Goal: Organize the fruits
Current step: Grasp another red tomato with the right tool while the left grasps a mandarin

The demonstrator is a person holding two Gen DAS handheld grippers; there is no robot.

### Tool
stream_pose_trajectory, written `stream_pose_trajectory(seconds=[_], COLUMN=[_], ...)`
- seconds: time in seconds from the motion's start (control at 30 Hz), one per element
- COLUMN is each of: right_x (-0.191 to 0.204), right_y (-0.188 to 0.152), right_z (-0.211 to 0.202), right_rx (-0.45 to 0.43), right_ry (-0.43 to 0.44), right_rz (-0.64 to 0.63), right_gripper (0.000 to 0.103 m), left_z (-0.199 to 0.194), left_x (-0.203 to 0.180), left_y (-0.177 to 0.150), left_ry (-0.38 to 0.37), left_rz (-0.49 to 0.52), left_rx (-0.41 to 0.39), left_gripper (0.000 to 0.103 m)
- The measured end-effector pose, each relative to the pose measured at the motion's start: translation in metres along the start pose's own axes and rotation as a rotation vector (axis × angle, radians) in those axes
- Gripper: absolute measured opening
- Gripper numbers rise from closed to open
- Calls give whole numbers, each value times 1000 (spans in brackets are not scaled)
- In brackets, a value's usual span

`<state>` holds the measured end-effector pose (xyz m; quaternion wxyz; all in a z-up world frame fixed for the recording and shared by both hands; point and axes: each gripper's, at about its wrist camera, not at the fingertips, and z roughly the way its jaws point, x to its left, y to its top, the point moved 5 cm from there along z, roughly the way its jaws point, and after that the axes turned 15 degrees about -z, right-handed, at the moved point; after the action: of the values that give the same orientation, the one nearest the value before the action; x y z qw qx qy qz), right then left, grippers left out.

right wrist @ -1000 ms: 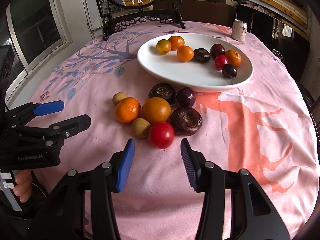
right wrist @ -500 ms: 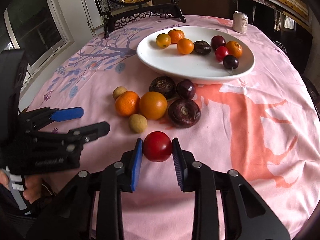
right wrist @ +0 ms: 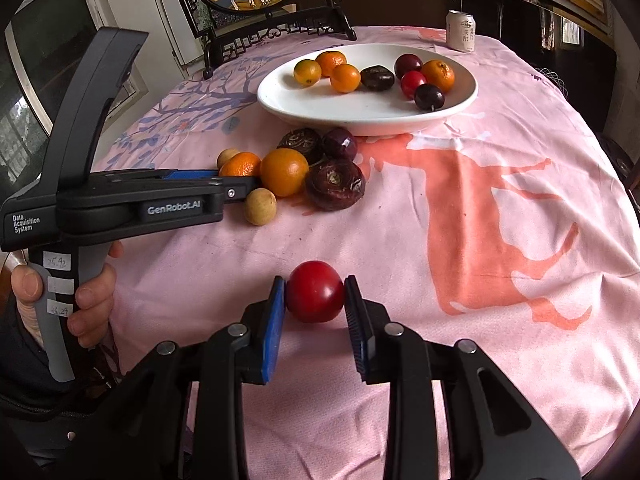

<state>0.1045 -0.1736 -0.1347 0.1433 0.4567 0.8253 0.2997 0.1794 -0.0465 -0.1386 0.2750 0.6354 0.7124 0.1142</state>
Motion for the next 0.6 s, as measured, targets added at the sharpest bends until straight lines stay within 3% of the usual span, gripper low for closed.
stream_pose_trajectory(seconds=[0.27, 0.6], right_x=[2, 3], right_y=[2, 17], right_z=[6, -7], right_rx=[13, -22], right_ry=[-16, -39], right_rz=[-3, 3], right_gripper=[30, 30], left_z=[1, -47], left_x=[-2, 9], left_y=[4, -1], left_ry=[-26, -96], left_rz=[5, -20], left_rx=[-27, -92], left_gripper=[37, 37])
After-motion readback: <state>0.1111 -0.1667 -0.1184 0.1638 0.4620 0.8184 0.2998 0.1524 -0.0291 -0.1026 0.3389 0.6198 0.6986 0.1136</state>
